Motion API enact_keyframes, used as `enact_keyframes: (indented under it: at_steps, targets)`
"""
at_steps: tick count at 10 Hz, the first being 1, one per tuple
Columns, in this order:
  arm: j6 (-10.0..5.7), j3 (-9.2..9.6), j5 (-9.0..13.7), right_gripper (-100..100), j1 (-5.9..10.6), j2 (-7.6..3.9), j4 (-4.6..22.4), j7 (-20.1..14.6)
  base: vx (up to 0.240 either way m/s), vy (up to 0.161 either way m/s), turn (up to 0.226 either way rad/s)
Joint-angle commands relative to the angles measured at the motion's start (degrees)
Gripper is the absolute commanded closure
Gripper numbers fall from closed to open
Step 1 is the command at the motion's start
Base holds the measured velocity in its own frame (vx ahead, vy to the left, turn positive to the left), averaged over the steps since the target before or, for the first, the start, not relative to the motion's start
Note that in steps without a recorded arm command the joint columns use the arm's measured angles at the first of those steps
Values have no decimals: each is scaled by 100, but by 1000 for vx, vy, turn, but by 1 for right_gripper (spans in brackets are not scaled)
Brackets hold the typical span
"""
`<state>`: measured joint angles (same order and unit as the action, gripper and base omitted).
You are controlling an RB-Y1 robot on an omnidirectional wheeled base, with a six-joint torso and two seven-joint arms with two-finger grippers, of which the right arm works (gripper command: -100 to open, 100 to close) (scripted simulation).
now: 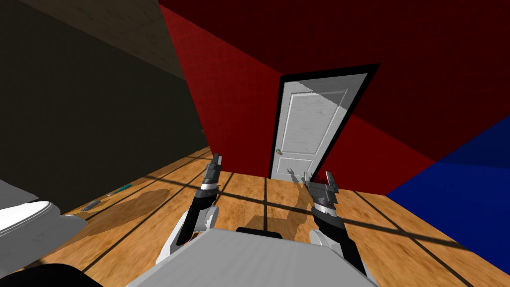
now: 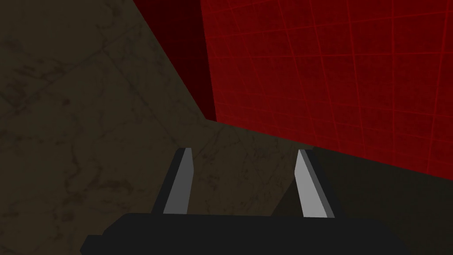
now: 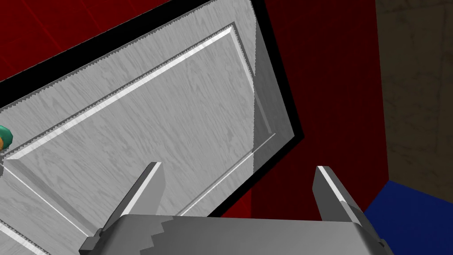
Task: Pull the door open
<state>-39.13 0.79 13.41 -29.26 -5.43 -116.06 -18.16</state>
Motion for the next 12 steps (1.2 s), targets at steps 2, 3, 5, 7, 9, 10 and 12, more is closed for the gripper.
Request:
enact_keyframes:
  at_steps: [2,3,5,7,9,10,12]
  targets:
    - [-95,81,142,-100,7,-86,233,-274,97,6,54]
    - [-128,110,200,-100,14,-121,328,-380,86,-7,52]
    - [-196,167,316,-100,28,-192,516,-593,99,-8,44]
    - [-268,229,440,-100,44,-268,719,-822,104,-5,56]
    - [-343,293,568,-100,60,-345,928,-1057,102,8,60]
    - [-380,325,632,-100,68,-383,1032,-1174,93,-4,51]
    - [-457,392,764,-100,84,-463,1248,-1418,97,-7,55]
